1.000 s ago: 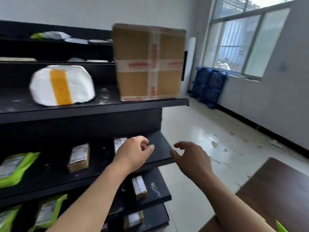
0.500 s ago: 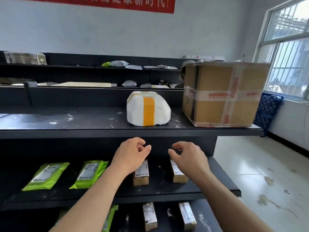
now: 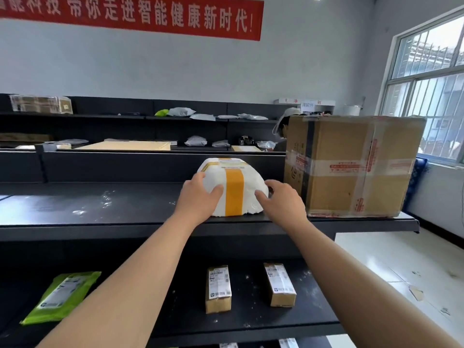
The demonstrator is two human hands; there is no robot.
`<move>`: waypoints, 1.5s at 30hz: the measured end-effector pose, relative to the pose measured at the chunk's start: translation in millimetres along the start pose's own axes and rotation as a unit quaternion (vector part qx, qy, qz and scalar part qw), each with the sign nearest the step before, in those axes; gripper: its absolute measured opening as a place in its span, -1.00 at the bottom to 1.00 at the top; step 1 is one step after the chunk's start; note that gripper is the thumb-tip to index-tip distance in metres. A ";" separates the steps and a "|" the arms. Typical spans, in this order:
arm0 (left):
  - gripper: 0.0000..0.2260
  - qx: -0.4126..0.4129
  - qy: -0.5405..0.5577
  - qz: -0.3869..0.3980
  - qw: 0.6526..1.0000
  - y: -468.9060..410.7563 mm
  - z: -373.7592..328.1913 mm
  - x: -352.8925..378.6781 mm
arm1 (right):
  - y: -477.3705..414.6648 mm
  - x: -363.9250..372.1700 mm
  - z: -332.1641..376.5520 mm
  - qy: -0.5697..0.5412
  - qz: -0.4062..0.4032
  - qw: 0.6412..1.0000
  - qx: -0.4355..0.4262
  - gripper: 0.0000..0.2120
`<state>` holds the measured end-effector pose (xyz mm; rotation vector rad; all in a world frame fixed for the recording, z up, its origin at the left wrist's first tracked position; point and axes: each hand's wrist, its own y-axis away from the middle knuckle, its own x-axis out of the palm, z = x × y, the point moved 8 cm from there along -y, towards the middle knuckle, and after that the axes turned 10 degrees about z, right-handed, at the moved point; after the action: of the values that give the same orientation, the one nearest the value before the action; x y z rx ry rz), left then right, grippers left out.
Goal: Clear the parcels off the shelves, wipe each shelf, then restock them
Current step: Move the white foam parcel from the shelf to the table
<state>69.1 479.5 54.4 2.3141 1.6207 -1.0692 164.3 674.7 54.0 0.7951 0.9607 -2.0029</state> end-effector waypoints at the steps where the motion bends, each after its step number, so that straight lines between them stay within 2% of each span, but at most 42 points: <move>1: -0.42 -0.007 -0.001 -0.004 1.000 -7.4 0.9 0.5 | -10.2 0.7 -0.3 -0.002 0.002 1.000 -0.003 -0.51; 9: -0.39 -0.053 -0.006 -0.004 0.999 -61.7 17.1 15.4 | -83.4 24.9 -14.3 -0.071 0.070 0.995 -0.011 -0.41; 14: -0.40 -0.072 0.015 0.015 0.997 -76.6 27.8 29.8 | -99.9 45.7 -17.0 -0.115 0.128 0.984 -0.044 -0.42; 19: -0.33 -0.080 0.040 0.024 0.996 -76.9 34.8 37.7 | -104.9 59.6 -20.1 -0.178 0.161 0.969 -0.057 -0.39; 32: -0.34 -0.034 0.037 -0.014 0.999 -62.1 23.9 34.7 | -86.2 48.7 -19.5 -0.221 0.097 0.965 -0.103 -0.44; 45: -0.33 0.064 0.078 0.026 0.995 -4.9 -16.9 20.4 | -5.8 -9.9 -5.4 -0.188 0.014 0.978 -0.092 -0.46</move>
<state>76.5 505.3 56.0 2.5666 1.5774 -1.0343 165.6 685.3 60.9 0.3107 0.8871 -1.9139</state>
